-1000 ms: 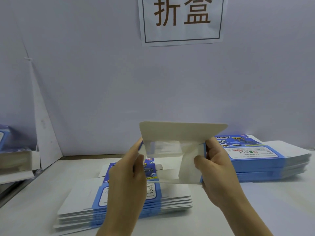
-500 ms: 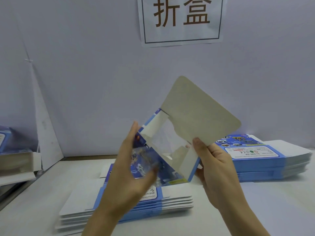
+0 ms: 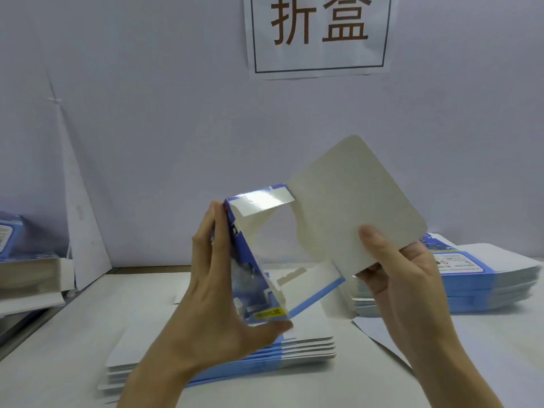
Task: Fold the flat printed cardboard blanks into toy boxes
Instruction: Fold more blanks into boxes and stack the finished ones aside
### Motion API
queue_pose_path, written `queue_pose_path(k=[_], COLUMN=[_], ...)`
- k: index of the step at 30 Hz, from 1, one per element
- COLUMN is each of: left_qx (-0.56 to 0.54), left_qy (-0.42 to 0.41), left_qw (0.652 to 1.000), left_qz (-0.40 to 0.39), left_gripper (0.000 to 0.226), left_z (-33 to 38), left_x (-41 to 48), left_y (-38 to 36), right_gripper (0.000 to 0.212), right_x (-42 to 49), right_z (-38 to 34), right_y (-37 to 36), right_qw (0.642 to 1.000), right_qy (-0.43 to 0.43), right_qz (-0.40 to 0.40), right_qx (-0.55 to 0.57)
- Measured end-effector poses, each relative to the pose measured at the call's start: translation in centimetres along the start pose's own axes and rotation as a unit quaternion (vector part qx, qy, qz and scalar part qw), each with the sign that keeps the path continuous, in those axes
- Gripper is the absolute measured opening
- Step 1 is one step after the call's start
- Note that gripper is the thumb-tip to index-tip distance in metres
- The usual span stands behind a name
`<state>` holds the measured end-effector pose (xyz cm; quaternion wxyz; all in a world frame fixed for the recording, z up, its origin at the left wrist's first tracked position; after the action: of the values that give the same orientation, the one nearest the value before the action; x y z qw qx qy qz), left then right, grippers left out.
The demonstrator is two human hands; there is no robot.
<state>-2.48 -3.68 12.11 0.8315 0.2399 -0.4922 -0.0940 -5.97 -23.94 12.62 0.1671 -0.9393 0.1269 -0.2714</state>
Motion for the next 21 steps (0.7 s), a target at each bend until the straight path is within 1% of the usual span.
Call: queue_pose_path(k=[2,5,8,9,11,12,14,16,17,18,19,21], left_qx=[-0.004,0.011,0.037,0.039,0.04,0.044,0.059,0.066,0.067,0.067,0.061,0.045], left_qy=[0.024,0.007,-0.009,-0.009,-0.006,-0.008,-0.023,-0.033,-0.036,-0.038,-0.038,-0.038], left_qw=[1.0,1.0,0.999,0.999,0.999,0.999,0.998,0.997,0.997,0.996,0.996,0.996], left_qz=[-0.004,0.007,0.001,-0.003,-0.01,-0.01,-0.009,-0.017,-0.025,-0.035,-0.049,-0.072], left_gripper=[0.14,0.137,0.135,0.138,0.144,0.143,0.129,0.119,0.121,0.128,0.136,0.141], left_z=[-0.3,-0.2,-0.4,-0.5,-0.8,-0.6,0.3,1.2,1.4,1.6,1.7,2.0], left_x=[0.1,0.2,0.1,0.0,-0.1,-0.1,-0.2,-0.4,-0.5,-0.5,-0.6,-0.7], left_y=[-0.2,-0.6,-0.8,-0.8,-0.5,-0.5,-0.8,-1.5,-1.9,-2.3,-2.7,-3.3], right_gripper=[0.021,0.025,0.051,0.054,0.054,0.053,0.052,0.057,0.061,0.065,0.07,0.076], right_x=[0.0,0.2,0.4,0.5,0.7,0.7,0.5,0.1,-0.2,-0.7,-1.2,-2.3], right_z=[0.5,1.8,3.8,4.4,5.5,6.1,7.6,9.1,9.7,10.1,10.4,10.5], right_y=[0.0,-0.1,0.1,0.5,1.3,1.6,2.4,3.0,3.1,2.9,2.5,0.8], right_qw=[1.0,0.995,0.981,0.975,0.965,0.959,0.944,0.928,0.919,0.908,0.897,0.875], right_qy=[-0.012,-0.053,-0.128,-0.156,-0.209,-0.236,-0.296,-0.35,-0.38,-0.411,-0.44,-0.474], right_qz=[-0.002,0.013,0.027,0.03,0.035,0.041,0.061,0.072,0.064,0.042,0.004,-0.093], right_qx=[0.022,0.082,0.143,0.152,0.157,0.153,0.133,0.1,0.084,0.068,0.05,0.03])
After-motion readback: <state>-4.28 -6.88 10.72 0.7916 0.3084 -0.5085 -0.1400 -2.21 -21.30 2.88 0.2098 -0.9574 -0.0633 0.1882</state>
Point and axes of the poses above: each hand's wrist, its own x-axis towards the middle knuckle, its own y-axis out of the back of the hand, z = x × y, the point moved 7 cm from there along x, towards the middle knuckle, and after that the axes turned 5 degrees about -x, right-handed, at the moved point
